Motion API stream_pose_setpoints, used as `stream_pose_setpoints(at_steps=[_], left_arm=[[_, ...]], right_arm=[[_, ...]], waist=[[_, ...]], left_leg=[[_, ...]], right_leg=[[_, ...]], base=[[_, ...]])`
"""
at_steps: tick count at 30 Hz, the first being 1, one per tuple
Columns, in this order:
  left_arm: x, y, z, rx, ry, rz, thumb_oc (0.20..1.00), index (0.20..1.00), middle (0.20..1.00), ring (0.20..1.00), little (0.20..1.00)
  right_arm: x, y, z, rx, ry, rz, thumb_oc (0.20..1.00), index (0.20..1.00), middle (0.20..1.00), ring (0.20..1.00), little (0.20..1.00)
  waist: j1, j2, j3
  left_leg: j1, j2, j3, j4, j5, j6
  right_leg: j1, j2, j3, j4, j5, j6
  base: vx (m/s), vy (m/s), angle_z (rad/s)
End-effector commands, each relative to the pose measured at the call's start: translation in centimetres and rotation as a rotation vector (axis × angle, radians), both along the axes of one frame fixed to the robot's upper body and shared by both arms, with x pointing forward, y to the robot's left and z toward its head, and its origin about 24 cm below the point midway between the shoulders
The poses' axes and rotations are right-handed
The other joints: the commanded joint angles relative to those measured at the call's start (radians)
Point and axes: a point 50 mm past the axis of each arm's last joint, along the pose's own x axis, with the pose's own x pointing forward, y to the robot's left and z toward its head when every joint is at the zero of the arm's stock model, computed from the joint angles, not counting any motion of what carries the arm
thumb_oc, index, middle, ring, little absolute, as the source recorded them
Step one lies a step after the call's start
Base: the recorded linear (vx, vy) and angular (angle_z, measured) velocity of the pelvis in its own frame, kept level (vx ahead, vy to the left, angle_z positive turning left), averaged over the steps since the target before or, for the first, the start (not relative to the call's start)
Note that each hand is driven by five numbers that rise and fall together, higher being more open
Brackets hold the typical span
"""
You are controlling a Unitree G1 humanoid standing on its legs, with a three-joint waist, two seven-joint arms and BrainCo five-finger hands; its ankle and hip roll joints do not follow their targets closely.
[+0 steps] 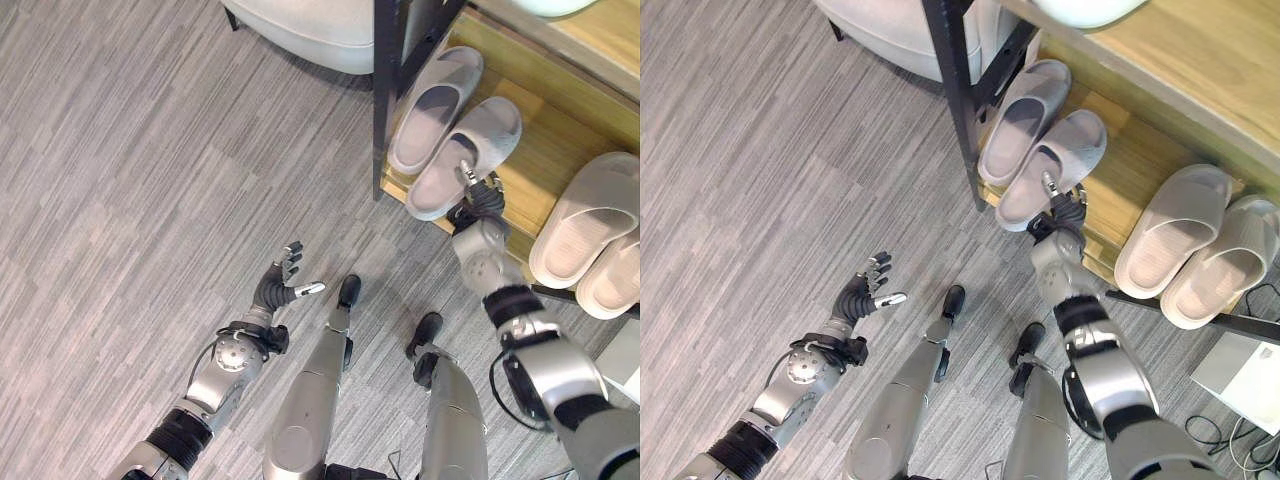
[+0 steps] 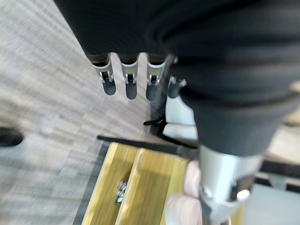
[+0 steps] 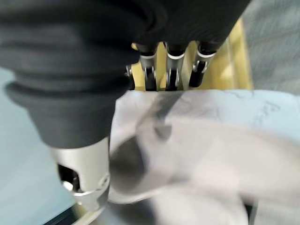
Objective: Arrange the slippers neatly on the shoe rack.
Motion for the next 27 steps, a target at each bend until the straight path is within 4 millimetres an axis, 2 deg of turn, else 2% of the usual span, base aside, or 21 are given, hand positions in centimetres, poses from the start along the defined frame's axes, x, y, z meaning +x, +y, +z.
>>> stream_pose_setpoints(at_steps=[1, 5, 6, 7, 8, 9, 14, 15, 16, 21, 24, 27], left_arm=[[-0.7, -0.3, 0.4, -0.035, -0.03, -0.003, 1.0, 1.0, 1.0, 1.0, 1.0], [-0.9, -0.1, 0.7, -0.027, -0.044, 0.004, 1.0, 1.0, 1.0, 1.0, 1.0], [-0.9, -0.1, 0.8, -0.025, -0.045, 0.006, 1.0, 1.0, 1.0, 1.0, 1.0], [-0.9, 0.0, 0.7, -0.018, -0.041, 0.004, 1.0, 1.0, 1.0, 1.0, 1.0], [-0.9, 0.0, 0.7, -0.02, -0.041, 0.005, 1.0, 1.0, 1.0, 1.0, 1.0], [-0.8, 0.0, 0.8, -0.019, -0.041, 0.005, 1.0, 1.0, 1.0, 1.0, 1.0], [-0.9, 0.4, 0.5, -0.017, -0.021, 0.014, 1.0, 1.0, 1.0, 1.0, 1.0], [-1.1, 0.5, 0.2, -0.016, -0.01, 0.02, 1.0, 1.0, 1.0, 1.0, 1.0], [-1.3, 0.5, 0.0, -0.015, 0.003, 0.014, 1.0, 1.0, 1.0, 1.0, 1.0], [-1.4, 0.6, -0.8, 0.014, 0.036, -0.001, 1.0, 1.0, 1.0, 1.0, 1.0], [-1.9, 0.7, -1.5, 0.024, 0.066, -0.014, 1.0, 1.0, 1.0, 1.0, 1.0], [-2.1, 0.9, -1.7, 0.029, 0.077, -0.02, 1.0, 1.0, 1.0, 1.0, 1.0]], right_arm=[[-0.7, -1.4, 7.4, -0.19, -0.338, -0.018, 1.0, 1.0, 1.0, 1.0, 1.0], [-1.7, -0.4, 4.8, -0.319, -0.291, 0.051, 1.0, 1.0, 1.0, 1.0, 1.0], [-1.9, -0.2, 4.1, -0.326, -0.274, 0.062, 1.0, 1.0, 1.0, 1.0, 1.0], [-2.0, -0.1, 3.1, -0.354, -0.241, 0.074, 1.0, 1.0, 1.0, 1.0, 1.0], [-2.0, 0.0, 2.7, -0.357, -0.225, 0.079, 1.0, 1.0, 1.0, 1.0, 1.0], [-2.0, 0.0, 2.4, -0.362, -0.21, 0.08, 1.0, 1.0, 1.0, 1.0, 1.0], [-1.8, -0.1, 0.4, -0.357, -0.126, 0.085, 1.0, 1.0, 1.0, 1.0, 1.0], [-2.0, 0.1, -0.5, -0.343, -0.103, 0.099, 1.0, 1.0, 1.0, 1.0, 1.0], [-2.1, 0.4, -1.3, -0.348, -0.075, 0.124, 1.0, 1.0, 1.0, 1.0, 1.0], [0.4, 0.6, -0.2, -0.337, -0.018, 0.076, 1.0, 1.0, 1.0, 1.0, 1.0], [2.0, -0.4, 1.5, -0.361, 0.014, 0.015, 1.0, 1.0, 1.0, 1.0, 1.0], [2.5, -1.2, 2.3, -0.353, 0.025, -0.019, 1.0, 1.0, 1.0, 1.0, 1.0]], waist=[[-0.003, -0.009, -0.051], [-0.024, -0.004, -0.045], [-0.025, 0.001, -0.04], [-0.03, 0.002, -0.04], [-0.035, -0.002, -0.045], [-0.035, 0.003, -0.041], [-0.041, 0.007, -0.042], [-0.046, 0.002, -0.046], [-0.047, 0.0, -0.05], [-0.027, 0.005, -0.041], [-0.005, 0.011, -0.037], [0.005, 0.013, -0.034]], left_leg=[[0.032, 0.018, -0.025, 0.059, -0.197, -0.037], [0.033, 0.023, -0.014, 0.064, -0.194, -0.036], [0.021, 0.026, -0.012, 0.061, -0.162, -0.032], [0.025, 0.029, -0.009, 0.062, -0.162, -0.031], [0.039, 0.029, -0.009, 0.066, -0.193, -0.034], [0.03, 0.03, -0.006, 0.064, -0.163, -0.031], [0.037, 0.033, 0.0, 0.072, -0.165, -0.032], [0.054, 0.032, 0.0, 0.077, -0.195, -0.036], [0.061, 0.035, -0.002, 0.074, -0.194, -0.037], [0.055, 0.035, -0.003, 0.084, -0.192, -0.039], [0.049, 0.032, -0.005, 0.088, -0.193, -0.041], [0.047, 0.031, -0.006, 0.086, -0.192, -0.041]], right_leg=[[0.121, 0.014, 0.0, -0.011, -0.123, 0.036], [0.115, 0.016, 0.01, -0.011, -0.117, 0.034], [0.106, 0.019, 0.006, -0.02, -0.086, 0.028], [0.107, 0.021, 0.01, -0.019, -0.087, 0.026], [0.117, 0.021, 0.019, -0.013, -0.115, 0.03], [0.109, 0.022, 0.015, -0.02, -0.086, 0.024], [0.116, 0.024, 0.023, -0.015, -0.086, 0.02], [0.13, 0.023, 0.03, -0.009, -0.113, 0.024], [0.136, 0.024, 0.027, -0.011, -0.113, 0.023], [0.134, 0.022, 0.023, -0.004, -0.111, 0.022], [0.134, 0.019, 0.016, 0.001, -0.114, 0.025], [0.134, 0.018, 0.015, -0.001, -0.115, 0.026]], base=[[-0.04, -0.01, -0.12], [-0.08, 0.003, -0.16], [-0.14, 0.025, -0.21], [-0.05, -0.003, -0.15], [-0.04, -0.006, -0.14], [-0.03, -0.001, -0.1], [-0.04, -0.003, -0.06], [0.07, -0.053, -0.09], [0.06, -0.064, -0.07], [-0.01, -0.011, -0.02], [0.03, -0.001, 0.08], [0.02, 0.006, 0.04]])
